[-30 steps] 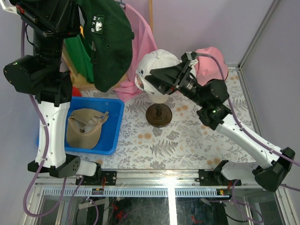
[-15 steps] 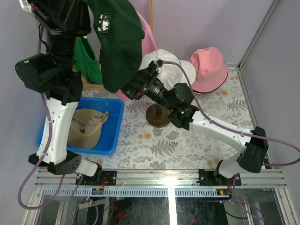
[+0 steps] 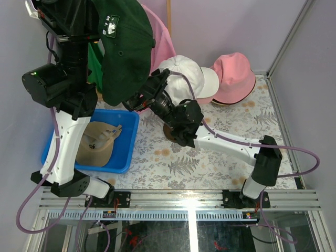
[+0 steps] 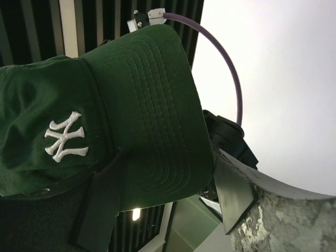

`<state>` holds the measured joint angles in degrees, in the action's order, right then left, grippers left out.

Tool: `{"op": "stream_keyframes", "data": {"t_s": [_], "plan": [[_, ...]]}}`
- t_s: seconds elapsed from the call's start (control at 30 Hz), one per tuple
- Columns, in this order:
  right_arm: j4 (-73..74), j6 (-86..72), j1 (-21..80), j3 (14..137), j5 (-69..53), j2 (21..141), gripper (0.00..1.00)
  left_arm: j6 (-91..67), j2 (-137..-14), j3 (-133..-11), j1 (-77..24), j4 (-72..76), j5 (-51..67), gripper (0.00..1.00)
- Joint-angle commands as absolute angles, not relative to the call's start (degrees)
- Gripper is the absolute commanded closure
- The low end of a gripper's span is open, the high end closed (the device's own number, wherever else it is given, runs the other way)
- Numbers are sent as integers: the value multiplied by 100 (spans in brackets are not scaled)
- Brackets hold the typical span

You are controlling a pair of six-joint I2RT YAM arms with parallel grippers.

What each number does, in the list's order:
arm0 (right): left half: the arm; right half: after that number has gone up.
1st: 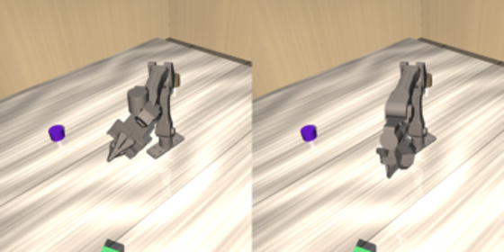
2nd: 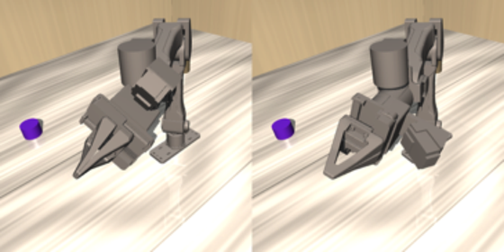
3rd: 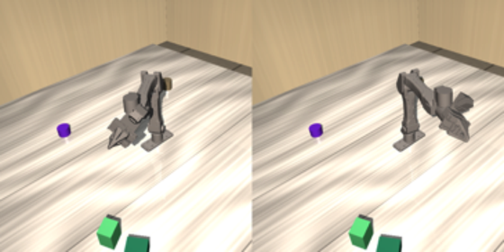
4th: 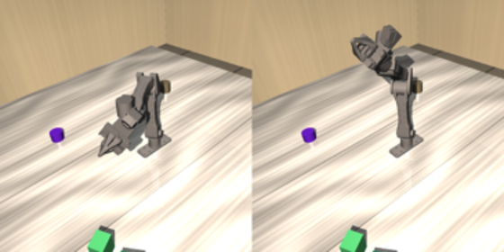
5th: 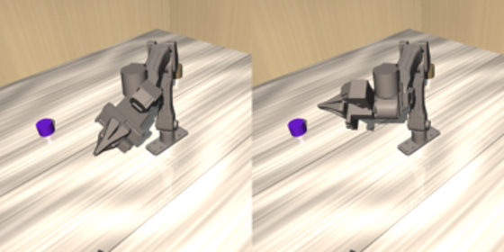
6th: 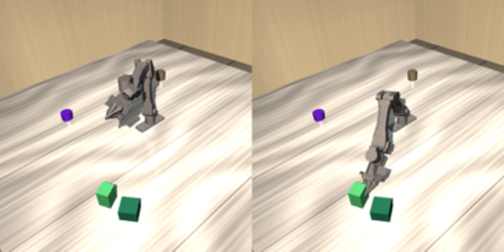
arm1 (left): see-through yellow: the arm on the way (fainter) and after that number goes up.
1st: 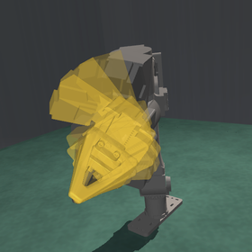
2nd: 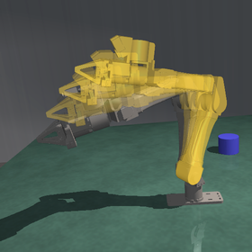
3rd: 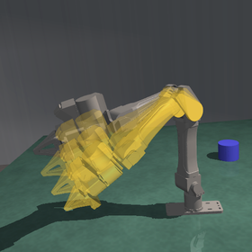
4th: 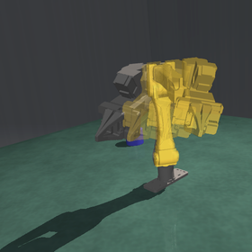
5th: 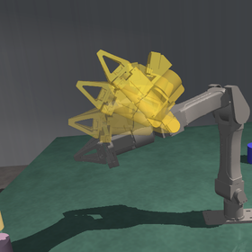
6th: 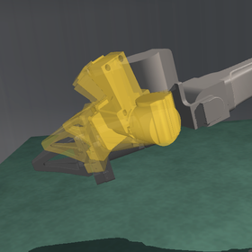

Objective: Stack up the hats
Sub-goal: Stack the hat on the hat.

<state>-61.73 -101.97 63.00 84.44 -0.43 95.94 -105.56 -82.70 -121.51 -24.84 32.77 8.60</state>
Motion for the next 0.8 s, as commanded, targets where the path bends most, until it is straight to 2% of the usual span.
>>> {"op": "stream_keyframes", "data": {"t_s": [0.0, 0.37, 0.53, 0.77], "plan": [[-7049, -10295, 6513, 8827, 400, 9796, 26, -10483, -8193, -12132, -2576, 3727, 563, 100], [-7849, -10330, 6654, 9263, 690, 10429, 22, -10556, -8146, -11893, -2672, 4004, 343, 100], [-7978, -10097, 6700, 9172, 767, 10305, 30, -10691, -8009, -11497, -2672, 4237, 307, 100], [-8051, -9557, 6928, 8280, 1155, 9712, 40, -10696, -7826, -11055, -2672, 4477, 209, 100]]}}
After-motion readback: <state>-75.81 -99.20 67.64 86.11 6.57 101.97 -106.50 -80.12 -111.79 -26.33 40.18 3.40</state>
